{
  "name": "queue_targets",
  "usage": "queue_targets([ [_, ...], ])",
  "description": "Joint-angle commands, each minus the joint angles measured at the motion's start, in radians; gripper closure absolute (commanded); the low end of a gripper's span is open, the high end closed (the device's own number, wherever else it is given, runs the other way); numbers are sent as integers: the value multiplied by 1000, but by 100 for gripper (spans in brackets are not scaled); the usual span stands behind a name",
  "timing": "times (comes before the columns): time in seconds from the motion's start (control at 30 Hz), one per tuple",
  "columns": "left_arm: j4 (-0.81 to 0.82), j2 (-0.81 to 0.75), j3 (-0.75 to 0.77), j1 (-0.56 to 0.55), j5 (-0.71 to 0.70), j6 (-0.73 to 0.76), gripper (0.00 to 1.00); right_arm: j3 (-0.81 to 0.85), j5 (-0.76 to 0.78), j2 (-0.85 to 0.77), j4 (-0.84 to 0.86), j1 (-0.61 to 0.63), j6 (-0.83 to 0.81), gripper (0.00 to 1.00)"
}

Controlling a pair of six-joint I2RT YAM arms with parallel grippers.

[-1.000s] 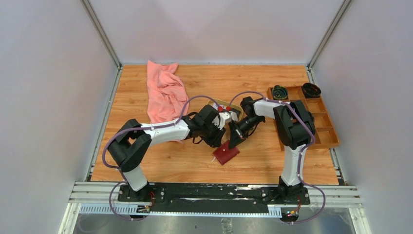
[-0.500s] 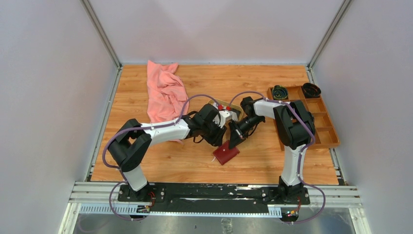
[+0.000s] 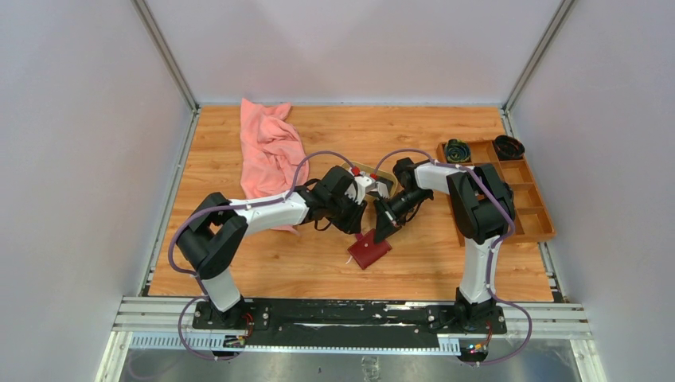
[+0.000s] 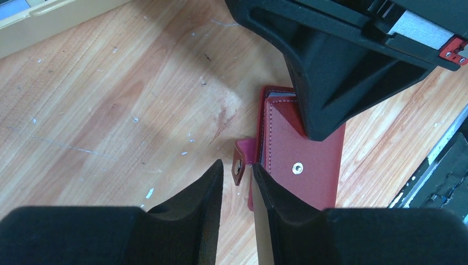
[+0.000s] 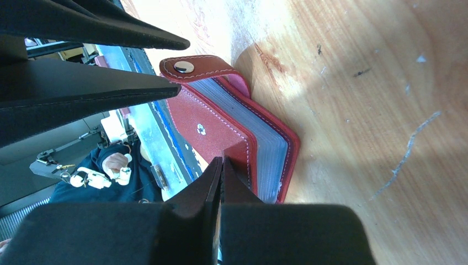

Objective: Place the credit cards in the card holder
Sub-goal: Close the card holder at the center of the board.

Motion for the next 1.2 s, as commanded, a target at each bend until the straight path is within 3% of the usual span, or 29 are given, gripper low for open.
queue_targets([
  [0.0, 14, 18, 21, 3, 18, -10, 71, -15, 131, 52, 47, 24, -49, 100],
  [0.13, 17, 19, 20, 3, 20, -13, 75, -15, 131, 52, 47, 24, -49, 100],
  [0.43, 43, 15, 10, 19, 41, -38, 71, -15, 131, 52, 47, 24, -49, 100],
  [1.03, 20, 27, 13, 27, 52, -29, 74, -15, 133, 53, 47, 24, -49, 100],
  [1.17, 11, 28, 17, 28, 53, -22, 81, -15, 133, 53, 47, 24, -49, 100],
])
